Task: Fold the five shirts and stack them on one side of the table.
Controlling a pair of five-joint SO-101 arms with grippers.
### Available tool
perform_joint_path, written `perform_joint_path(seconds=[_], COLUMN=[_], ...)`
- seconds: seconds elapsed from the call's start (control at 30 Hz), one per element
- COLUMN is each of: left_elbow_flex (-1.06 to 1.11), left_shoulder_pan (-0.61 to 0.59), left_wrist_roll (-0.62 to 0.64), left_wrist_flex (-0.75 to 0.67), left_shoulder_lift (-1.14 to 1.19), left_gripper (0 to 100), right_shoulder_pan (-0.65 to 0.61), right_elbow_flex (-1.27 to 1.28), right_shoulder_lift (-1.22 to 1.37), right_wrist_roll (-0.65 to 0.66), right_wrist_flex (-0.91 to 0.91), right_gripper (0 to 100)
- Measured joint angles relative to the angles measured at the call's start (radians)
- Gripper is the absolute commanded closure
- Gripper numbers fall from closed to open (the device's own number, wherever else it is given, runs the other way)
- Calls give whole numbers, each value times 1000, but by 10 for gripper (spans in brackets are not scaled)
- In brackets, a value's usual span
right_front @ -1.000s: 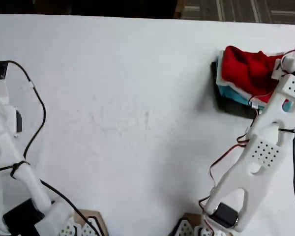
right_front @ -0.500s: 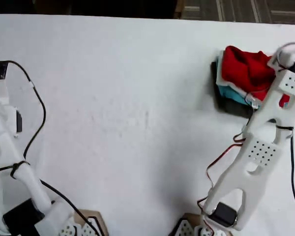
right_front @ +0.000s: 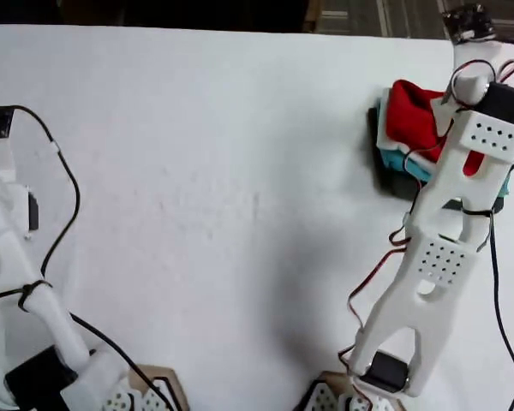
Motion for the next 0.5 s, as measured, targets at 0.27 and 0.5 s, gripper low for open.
perform_joint_path(seconds=[0.27,0.5], left_elbow_flex=[0,0], left_shoulder_pan=[0,37], left_wrist_roll=[0,0], left_wrist_flex=[-15,-15], left_shoulder_lift=[0,0], left_gripper=[970,970], right_shoulder_pan=[55,58], right_elbow_flex=[23,29], right_shoulder_lift=[0,138], right_wrist_roll=[15,17], right_wrist_flex=[15,-49], right_gripper=[978,978])
